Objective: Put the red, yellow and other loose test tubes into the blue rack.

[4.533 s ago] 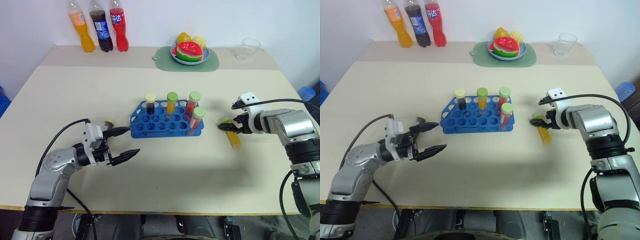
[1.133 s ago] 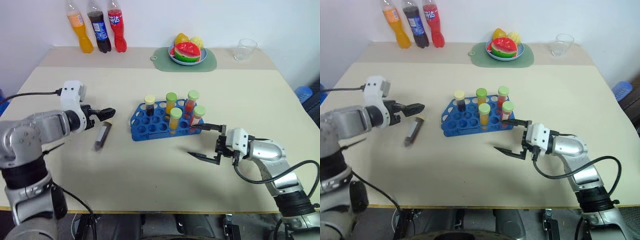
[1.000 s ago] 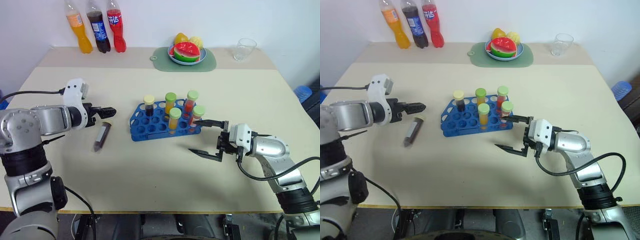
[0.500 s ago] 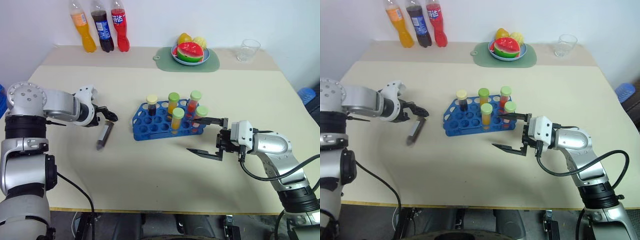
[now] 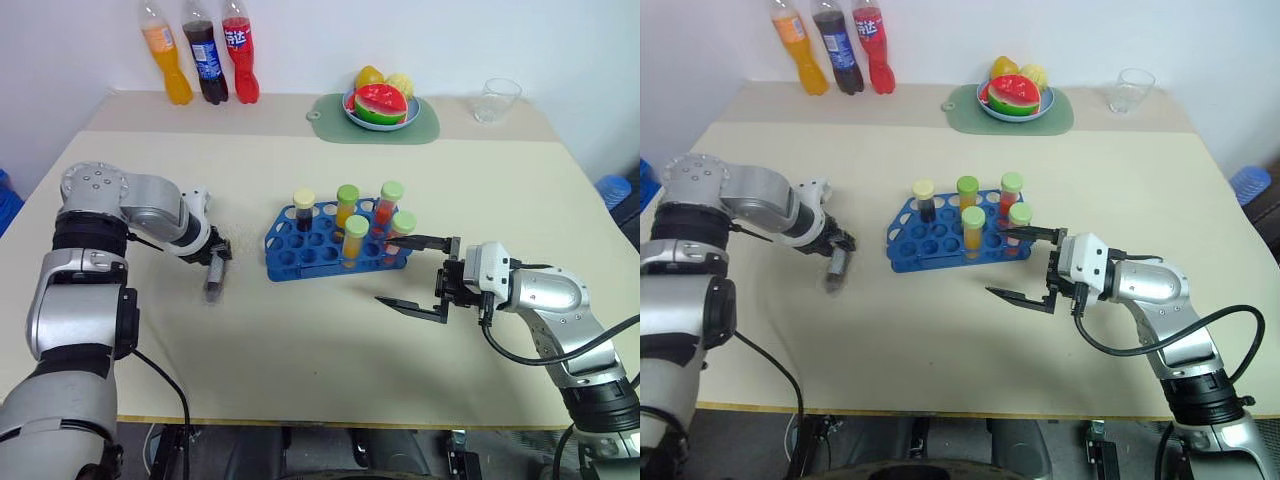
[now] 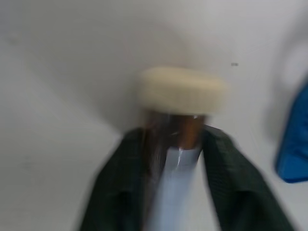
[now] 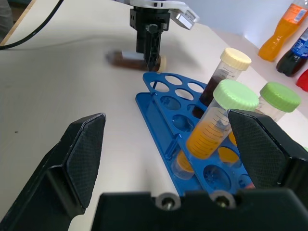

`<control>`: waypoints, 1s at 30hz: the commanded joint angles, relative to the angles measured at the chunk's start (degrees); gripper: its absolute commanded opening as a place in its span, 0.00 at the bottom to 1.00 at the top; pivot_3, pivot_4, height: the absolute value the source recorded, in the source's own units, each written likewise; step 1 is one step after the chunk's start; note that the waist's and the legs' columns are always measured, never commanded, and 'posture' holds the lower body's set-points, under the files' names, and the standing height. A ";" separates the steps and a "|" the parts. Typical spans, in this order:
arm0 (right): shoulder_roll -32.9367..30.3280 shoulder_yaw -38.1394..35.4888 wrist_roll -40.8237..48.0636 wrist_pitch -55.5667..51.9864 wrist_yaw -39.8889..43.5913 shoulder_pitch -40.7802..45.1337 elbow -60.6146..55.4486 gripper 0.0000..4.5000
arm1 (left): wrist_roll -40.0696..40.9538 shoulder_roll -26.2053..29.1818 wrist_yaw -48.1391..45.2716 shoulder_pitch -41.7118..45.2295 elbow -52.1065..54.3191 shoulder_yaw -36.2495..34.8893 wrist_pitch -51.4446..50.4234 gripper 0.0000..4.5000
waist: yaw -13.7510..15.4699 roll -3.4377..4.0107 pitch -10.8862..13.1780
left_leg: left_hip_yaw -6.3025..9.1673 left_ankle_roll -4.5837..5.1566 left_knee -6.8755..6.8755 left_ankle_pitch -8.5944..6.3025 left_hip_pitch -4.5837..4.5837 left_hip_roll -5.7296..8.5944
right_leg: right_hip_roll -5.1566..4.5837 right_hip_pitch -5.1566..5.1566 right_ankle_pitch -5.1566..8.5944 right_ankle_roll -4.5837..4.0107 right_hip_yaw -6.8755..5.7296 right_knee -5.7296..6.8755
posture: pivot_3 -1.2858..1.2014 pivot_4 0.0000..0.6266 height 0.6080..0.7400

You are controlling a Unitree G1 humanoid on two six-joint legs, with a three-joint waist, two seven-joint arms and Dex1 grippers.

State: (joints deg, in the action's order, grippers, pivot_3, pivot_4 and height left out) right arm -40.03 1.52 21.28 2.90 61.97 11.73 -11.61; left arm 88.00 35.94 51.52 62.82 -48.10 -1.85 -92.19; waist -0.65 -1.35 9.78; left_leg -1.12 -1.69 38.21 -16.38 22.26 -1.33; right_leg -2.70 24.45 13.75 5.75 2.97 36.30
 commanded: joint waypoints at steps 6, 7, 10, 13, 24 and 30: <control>0.05 -1.20 -0.01 0.25 -0.73 -0.26 -1.47 1.00 | 8.13 2.75 -5.60 -9.45 20.29 -8.32 0.78 0.18 | -0.30 0.02 -0.01 | 0.02 -0.12 -0.03 0.07 -0.02 -0.01 | 0.00 0.01 0.00 0.01 0.01 0.05 | 0.52 0.24 1.00; 0.14 -1.19 -0.11 0.40 -0.77 -0.22 -1.19 1.00 | 8.49 3.48 -9.40 -11.61 26.33 -10.05 1.50 0.18 | -0.32 0.02 -0.01 | 0.02 -0.14 -0.04 0.07 -0.02 -0.02 | 0.00 0.01 0.00 0.00 0.01 0.04 | 0.52 0.24 1.00; 0.74 -1.12 -0.24 0.31 -1.45 -0.06 -0.38 1.00 | 3.61 3.35 -35.77 -21.04 47.53 -18.18 9.98 0.18 | -0.20 0.00 0.00 | 0.02 -0.26 -0.07 0.14 0.06 -0.03 | -0.01 0.07 0.00 0.00 0.00 0.01 | 0.52 0.24 1.00; 1.35 -0.92 -0.67 0.76 -2.02 -0.25 0.54 1.00 | -3.49 4.38 -58.53 -29.68 58.65 -21.38 19.82 0.18 | -0.12 0.02 0.00 | -0.05 -0.32 -0.10 0.17 0.05 -0.01 | -0.02 0.07 0.01 -0.03 0.00 -0.04 | 0.52 0.24 1.00; 3.53 -1.77 -2.97 2.21 -5.93 -3.98 0.74 1.00 | -37.65 -3.37 -94.31 -35.06 59.04 -7.69 60.54 0.18 | 0.21 0.00 -0.01 | -0.03 0.07 -0.02 -0.03 0.08 0.02 | 0.02 -0.09 0.07 -0.14 0.03 -0.21 | 0.52 0.24 1.00; 3.65 -2.42 -3.79 3.14 -8.88 -8.13 -1.64 1.00 | -44.82 -6.17 -104.54 -33.09 51.43 -2.50 67.13 0.18 | -0.21 0.01 -0.01 | -0.03 0.24 -0.02 -0.11 0.04 -0.01 | 0.06 -0.08 0.01 -0.03 0.04 -0.16 | 0.52 0.24 1.00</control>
State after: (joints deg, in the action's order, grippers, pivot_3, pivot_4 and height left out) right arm -36.86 0.97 17.49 4.46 54.10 3.95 -10.29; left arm 45.58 29.86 -50.23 28.98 3.82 -5.25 -28.08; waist -0.86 -1.34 9.77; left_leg -1.13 -1.44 38.19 -16.49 22.30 -1.35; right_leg -2.62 24.36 13.76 5.73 3.00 36.14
